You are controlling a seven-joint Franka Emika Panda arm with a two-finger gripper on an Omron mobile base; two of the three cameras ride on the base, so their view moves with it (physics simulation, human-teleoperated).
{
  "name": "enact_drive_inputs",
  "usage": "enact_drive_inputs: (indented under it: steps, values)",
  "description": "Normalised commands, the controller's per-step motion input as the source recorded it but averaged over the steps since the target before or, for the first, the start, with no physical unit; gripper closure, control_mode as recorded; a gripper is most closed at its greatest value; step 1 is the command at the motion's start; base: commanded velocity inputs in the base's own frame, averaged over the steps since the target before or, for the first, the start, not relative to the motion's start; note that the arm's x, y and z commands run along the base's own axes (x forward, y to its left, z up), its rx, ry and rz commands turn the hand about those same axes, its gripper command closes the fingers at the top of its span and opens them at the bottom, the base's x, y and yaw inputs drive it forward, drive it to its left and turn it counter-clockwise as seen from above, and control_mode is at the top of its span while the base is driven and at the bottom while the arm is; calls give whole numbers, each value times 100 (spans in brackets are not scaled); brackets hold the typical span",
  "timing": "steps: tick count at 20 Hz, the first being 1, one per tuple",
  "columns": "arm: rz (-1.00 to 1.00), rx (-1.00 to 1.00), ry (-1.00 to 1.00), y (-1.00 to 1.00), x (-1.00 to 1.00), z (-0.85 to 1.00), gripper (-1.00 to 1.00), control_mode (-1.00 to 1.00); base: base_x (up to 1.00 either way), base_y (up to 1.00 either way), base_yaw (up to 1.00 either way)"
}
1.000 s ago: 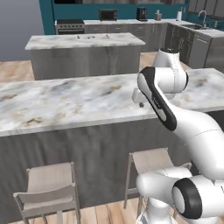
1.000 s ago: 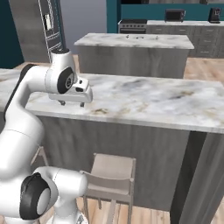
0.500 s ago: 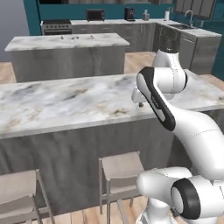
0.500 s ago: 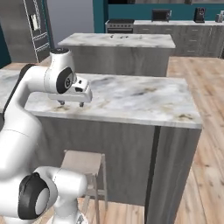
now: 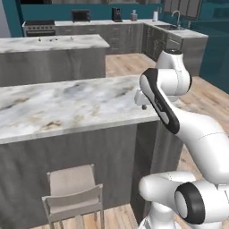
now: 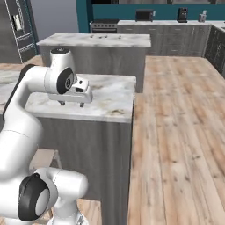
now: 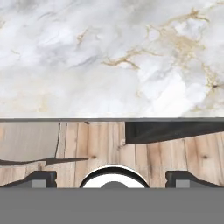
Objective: Organize the utensils by type. Pick up the wooden spoons from the counter and place them in the open cabinet. Then pick up the metallic utensils from the counter and place them in the open drawer.
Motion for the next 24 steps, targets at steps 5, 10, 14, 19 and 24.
enact_drive_inputs:
  steps: [5, 10, 14, 19, 24]
  values:
    - [0, 0, 0, 0, 0, 0, -100, 100, 2, -100, -2]
    - [0, 0, 0, 0, 0, 0, -100, 100, 5, -100, 0]
    - [0, 0, 0, 0, 0, 0, -100, 100, 16, -100, 0]
    - [0, 0, 0, 0, 0, 0, -100, 100, 25, -93, 0]
    - [0, 0, 0, 0, 0, 0, -100, 100, 66, -64, 0]
